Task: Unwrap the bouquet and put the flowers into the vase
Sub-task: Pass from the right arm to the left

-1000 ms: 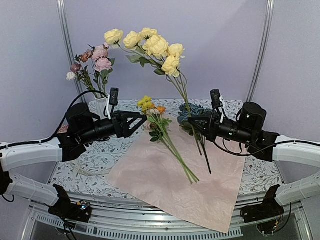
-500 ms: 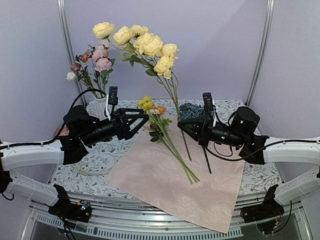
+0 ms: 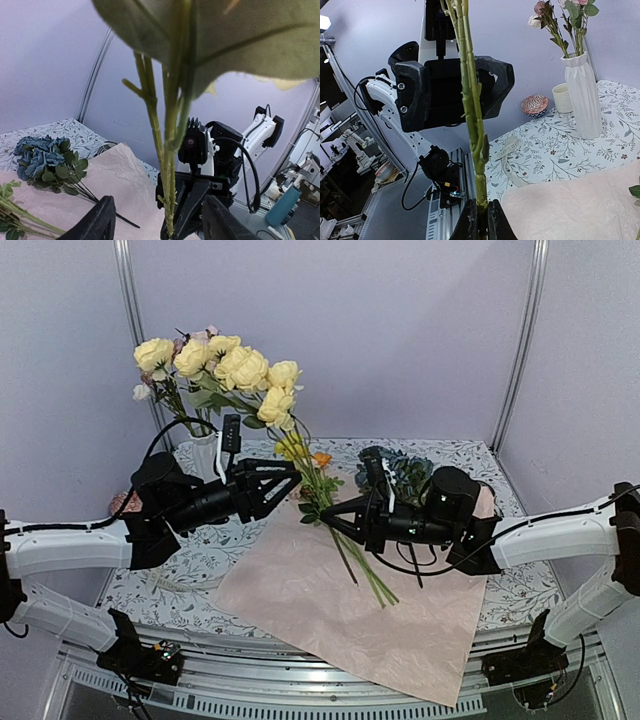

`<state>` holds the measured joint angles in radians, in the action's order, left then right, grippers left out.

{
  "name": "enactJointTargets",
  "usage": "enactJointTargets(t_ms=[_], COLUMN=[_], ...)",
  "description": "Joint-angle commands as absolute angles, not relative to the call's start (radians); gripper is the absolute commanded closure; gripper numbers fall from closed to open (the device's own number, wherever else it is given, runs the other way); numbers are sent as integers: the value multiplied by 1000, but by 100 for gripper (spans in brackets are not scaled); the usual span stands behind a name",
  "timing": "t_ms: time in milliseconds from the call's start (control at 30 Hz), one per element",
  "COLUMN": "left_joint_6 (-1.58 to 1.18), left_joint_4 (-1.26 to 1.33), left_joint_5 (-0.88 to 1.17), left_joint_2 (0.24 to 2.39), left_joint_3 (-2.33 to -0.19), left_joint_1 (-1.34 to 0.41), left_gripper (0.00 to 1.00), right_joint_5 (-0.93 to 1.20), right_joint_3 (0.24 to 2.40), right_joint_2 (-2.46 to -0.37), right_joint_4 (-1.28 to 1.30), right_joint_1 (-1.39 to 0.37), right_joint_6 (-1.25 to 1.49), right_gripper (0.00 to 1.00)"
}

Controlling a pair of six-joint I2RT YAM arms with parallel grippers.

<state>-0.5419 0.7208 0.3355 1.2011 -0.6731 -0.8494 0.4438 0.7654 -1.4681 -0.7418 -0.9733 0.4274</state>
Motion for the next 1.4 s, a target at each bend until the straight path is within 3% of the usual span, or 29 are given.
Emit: enactJointTargets(t_ms=[0, 200, 700, 833, 933, 1000, 1167, 1367], left_joint_6=[-522, -518, -522, -519, -515, -512, -465, -345], left_joint_4=[748, 749, 744, 733, 728, 718, 629, 385], left_joint_5=[345, 369, 397, 399, 400, 392, 327, 158], left_joint_2=[1216, 1233, 1257, 1266, 1269, 1270, 1244, 1139], left_joint_3=[-696, -708, -731, -741, -745, -748, -764, -814], left_joint_1=[-861, -862, -862, -862, -861, -861, -859, -833], left_gripper=[51, 67, 75, 82, 93, 100, 100, 100], right_joint_5=[467, 472, 476, 475, 475, 466, 377, 133], right_joint_3=[806, 824, 844, 847, 848, 845, 802, 741], right_joint_2=[-1497, -1522, -1558, -1569, -1573, -1572, -1504, -1335], right_joint_4=[-805, -805, -798, -793, -792, -786, -758, -618], right_joint_1=[-987, -990, -994, -994, -994, -994, -994, -989], right_joint_6=[436, 437, 437, 436, 436, 431, 395, 263], right_gripper=[95, 95, 95, 95, 93, 84, 42, 13])
